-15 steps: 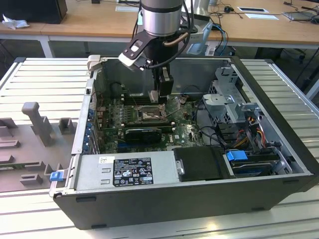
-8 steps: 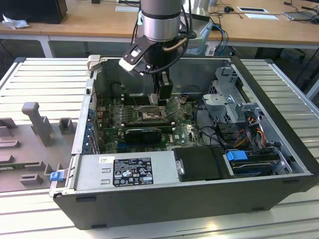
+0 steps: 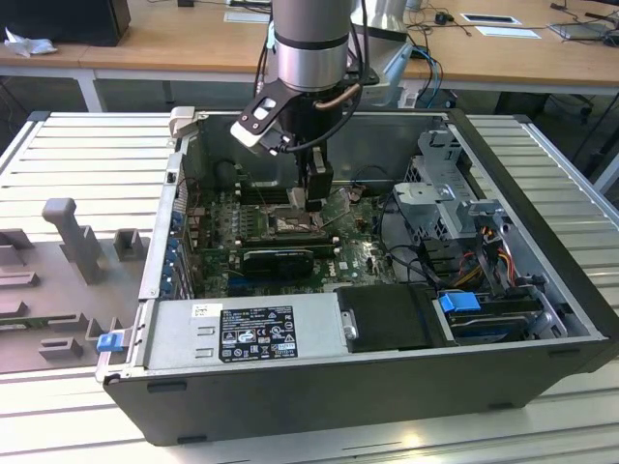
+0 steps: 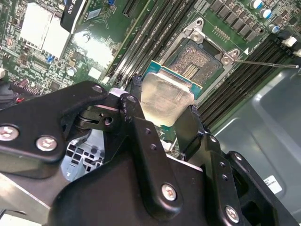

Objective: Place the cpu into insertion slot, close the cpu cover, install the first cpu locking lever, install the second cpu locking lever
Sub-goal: 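Place the cpu into insertion slot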

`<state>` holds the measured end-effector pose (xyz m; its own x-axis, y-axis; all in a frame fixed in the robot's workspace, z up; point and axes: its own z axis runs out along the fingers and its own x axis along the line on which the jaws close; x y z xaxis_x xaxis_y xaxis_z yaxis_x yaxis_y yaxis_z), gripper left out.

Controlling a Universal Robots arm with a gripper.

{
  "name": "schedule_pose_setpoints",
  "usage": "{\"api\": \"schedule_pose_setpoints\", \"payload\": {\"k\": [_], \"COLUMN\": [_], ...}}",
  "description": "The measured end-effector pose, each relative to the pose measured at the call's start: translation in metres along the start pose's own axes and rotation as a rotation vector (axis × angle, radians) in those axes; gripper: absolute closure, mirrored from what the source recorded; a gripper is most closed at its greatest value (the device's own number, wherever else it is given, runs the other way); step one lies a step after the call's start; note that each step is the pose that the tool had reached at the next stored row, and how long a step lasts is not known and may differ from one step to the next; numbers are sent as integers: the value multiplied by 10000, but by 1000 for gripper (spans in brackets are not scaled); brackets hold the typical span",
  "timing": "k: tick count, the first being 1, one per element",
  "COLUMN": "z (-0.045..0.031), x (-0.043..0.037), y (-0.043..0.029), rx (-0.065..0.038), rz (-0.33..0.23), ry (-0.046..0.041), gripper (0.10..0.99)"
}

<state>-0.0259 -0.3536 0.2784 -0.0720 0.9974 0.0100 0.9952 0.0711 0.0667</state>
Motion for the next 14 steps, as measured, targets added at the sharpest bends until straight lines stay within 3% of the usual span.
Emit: {"api": "schedule_pose_setpoints", "payload": {"k": [11, 14], "z": [40, 67], "x": [0, 31], "y": [-2, -7], "rx": [19, 31], "rz": [173, 178], "ry": [-29, -200], "gripper": [557, 557]}}
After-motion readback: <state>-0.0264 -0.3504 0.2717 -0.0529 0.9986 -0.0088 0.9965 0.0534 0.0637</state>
